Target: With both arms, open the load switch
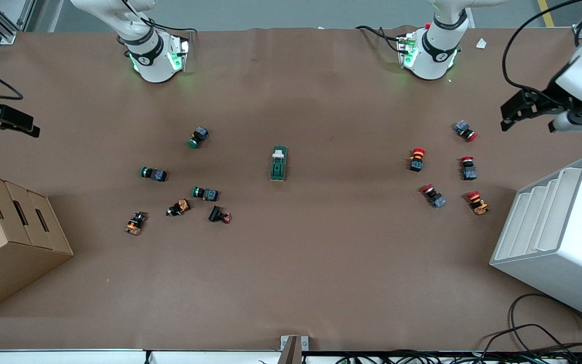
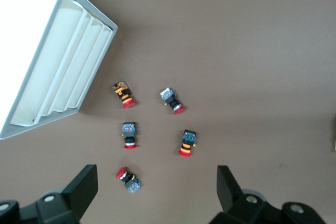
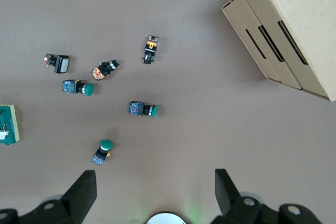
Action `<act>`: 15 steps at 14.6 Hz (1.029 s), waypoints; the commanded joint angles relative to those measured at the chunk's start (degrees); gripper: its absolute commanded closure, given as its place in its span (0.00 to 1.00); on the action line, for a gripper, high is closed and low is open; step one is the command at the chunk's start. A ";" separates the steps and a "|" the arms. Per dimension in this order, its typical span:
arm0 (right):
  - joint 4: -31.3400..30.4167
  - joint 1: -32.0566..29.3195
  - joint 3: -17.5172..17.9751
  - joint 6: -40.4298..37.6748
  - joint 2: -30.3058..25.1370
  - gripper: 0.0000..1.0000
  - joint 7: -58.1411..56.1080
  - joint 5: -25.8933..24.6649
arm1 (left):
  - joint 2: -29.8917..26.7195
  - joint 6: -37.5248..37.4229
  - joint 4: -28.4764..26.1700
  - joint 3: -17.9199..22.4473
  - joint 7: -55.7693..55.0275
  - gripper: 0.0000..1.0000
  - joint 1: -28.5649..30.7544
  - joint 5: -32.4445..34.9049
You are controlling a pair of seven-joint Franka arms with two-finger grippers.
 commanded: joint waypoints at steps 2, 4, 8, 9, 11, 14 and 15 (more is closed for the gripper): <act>-5.48 0.88 -0.08 0.05 -6.15 0.00 1.27 0.05 | -1.75 0.44 -1.55 0.64 1.97 0.00 -0.62 -0.16; -6.72 0.71 -0.17 0.15 -8.09 0.00 1.27 0.05 | -1.14 0.44 -1.02 0.64 2.95 0.00 -0.45 -0.16; -7.07 0.53 -0.43 0.67 -8.45 0.00 1.18 0.05 | -0.43 0.44 -1.11 0.64 2.77 0.00 -0.01 -0.86; -7.07 0.71 -0.43 1.19 -8.45 0.00 1.10 -0.04 | -0.43 0.44 -1.02 0.55 2.86 0.00 -0.01 -0.78; -6.99 0.71 -0.43 1.37 -8.45 0.00 1.10 -0.04 | -0.26 0.44 -0.50 0.55 2.95 0.00 -0.01 -0.51; -6.90 0.71 -0.43 1.46 -8.36 0.00 1.18 -0.04 | 0.01 0.44 0.64 0.55 3.13 0.00 0.08 -0.51; -6.90 0.71 -0.52 1.55 -8.45 0.00 1.18 -0.04 | 0.09 0.35 0.82 0.55 3.12 0.00 0.08 -0.51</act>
